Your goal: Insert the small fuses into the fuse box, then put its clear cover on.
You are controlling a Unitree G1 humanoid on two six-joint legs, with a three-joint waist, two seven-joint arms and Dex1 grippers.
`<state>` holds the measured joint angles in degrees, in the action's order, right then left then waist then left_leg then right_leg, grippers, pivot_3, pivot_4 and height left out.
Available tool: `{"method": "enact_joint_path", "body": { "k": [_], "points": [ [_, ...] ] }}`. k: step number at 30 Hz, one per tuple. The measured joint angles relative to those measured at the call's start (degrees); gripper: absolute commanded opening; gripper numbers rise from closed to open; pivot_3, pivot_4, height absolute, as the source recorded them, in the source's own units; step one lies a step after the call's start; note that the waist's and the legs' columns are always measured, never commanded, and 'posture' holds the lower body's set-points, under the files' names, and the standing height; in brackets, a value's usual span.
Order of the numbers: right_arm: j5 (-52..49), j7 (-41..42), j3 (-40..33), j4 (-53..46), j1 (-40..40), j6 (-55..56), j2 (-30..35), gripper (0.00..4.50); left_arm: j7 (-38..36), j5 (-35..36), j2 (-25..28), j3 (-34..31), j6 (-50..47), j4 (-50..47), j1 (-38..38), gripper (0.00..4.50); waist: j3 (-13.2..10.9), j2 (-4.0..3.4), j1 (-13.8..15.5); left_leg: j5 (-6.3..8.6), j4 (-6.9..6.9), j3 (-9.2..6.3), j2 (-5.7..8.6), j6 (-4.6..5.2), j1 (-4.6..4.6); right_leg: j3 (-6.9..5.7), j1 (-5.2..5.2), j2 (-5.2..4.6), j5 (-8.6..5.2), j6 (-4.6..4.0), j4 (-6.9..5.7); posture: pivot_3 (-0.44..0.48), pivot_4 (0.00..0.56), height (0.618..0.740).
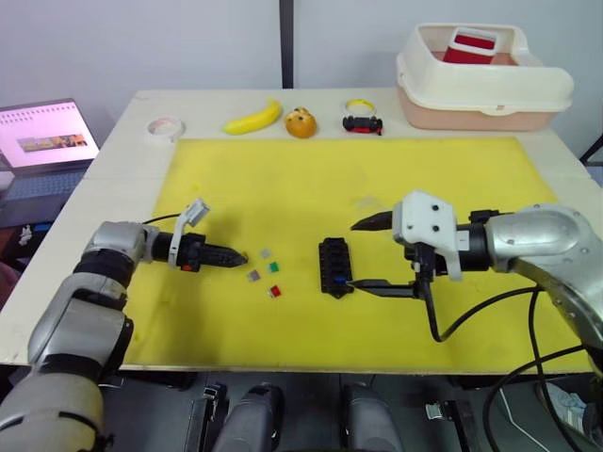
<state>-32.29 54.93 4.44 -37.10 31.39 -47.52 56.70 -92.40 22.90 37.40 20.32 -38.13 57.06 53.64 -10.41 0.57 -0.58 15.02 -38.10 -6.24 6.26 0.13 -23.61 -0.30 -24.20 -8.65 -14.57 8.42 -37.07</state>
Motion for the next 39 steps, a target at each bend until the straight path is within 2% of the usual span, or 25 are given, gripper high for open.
{"method": "enact_joint_path", "body": {
  "k": [12, 15, 18, 26, 32, 37, 39],
  "points": [
    [0.95, -0.1, 1.45, 0.01, 0.0, 0.37, -0.03, 4.5, 0.02, -4.77, -2.56, -6.74, -0.27, 5.97, 1.24, 2.28, 0.02, 0.0, 0.0, -0.02, -0.02, -0.01, -0.01, -0.02, 0.06, 0.0, 0.03, 0.01, 0.0, 0.0, -0.1, 0.0, 0.15, 0.74],
    [1.24, -0.1, 1.49, 0.06, 0.01, 0.51, -0.04, 4.5, 0.0, -6.21, -2.73, -7.68, -0.02, 6.06, 1.22, 1.42, 0.02, 0.0, -0.03, -0.02, -0.02, -0.01, -0.01, -0.02, 0.07, 0.0, 0.04, 0.02, 0.0, 0.0, -0.1, 0.0, 0.15, 0.74],
    [1.47, -0.09, 1.49, 0.07, 0.01, 0.55, -0.03, 4.5, 0.03, -7.5, -2.92, -8.4, 0.23, 6.52, 1.21, 0.01, 0.02, 0.0, -0.14, -0.01, -0.02, -0.01, -0.01, -0.01, 0.06, 0.0, 0.02, 0.02, 0.0, 0.0, -0.09, 0.0, 0.15, 0.74],
    [1.75, -0.02, 1.54, 0.1, 0.08, 0.61, -0.04, 4.5, 0.0, -8.69, -3.55, -10.63, 0.19, 6.64, 0.94, 0.01, 0.03, 0.0, -0.04, -0.02, -0.02, -0.02, -0.01, -0.03, 0.07, 0.0, 0.03, 0.02, 0.0, 0.0, -0.1, 0.0, 0.15, 0.74],
    [1.69, -0.04, 1.89, 0.08, 0.33, 0.51, -0.5, 4.5, 0.05, -6.69, -1.72, -12.47, -2.18, 0.28, -2.08, 0.01, 0.01, 0.02, -0.2, -0.02, 0.0, -0.02, -0.05, -0.03, 0.06, 0.0, -0.03, 0.03, 0.0, 0.0, -0.11, 0.0, 0.15, 0.74],
    [-0.9, -1.41, 1.66, 0.05, 0.88, -2.62, -2.97, 4.5, 1.06, 0.42, 2.13, -19.75, -9.96, -15.64, -5.04, 0.01, -0.02, 0.08, -0.27, -0.04, 0.02, -0.05, -0.08, -0.07, -0.01, 0.01, -0.11, 0.03, 0.0, 0.0, -0.1, 0.0, 0.15, 0.74],
    [-3.95, -4.46, 0.62, 0.45, 2.46, -6.66, -7.3, 4.5, 3.67, 5.07, 2.55, -24.23, -14.9, -26.11, -7.28, 0.01, -0.02, 0.08, -0.28, -0.06, 0.02, -0.07, -0.07, -0.11, -0.01, 0.03, -0.09, 0.02, 0.01, -0.01, -0.09, 0.0, 0.15, 0.74]
  ]
}}
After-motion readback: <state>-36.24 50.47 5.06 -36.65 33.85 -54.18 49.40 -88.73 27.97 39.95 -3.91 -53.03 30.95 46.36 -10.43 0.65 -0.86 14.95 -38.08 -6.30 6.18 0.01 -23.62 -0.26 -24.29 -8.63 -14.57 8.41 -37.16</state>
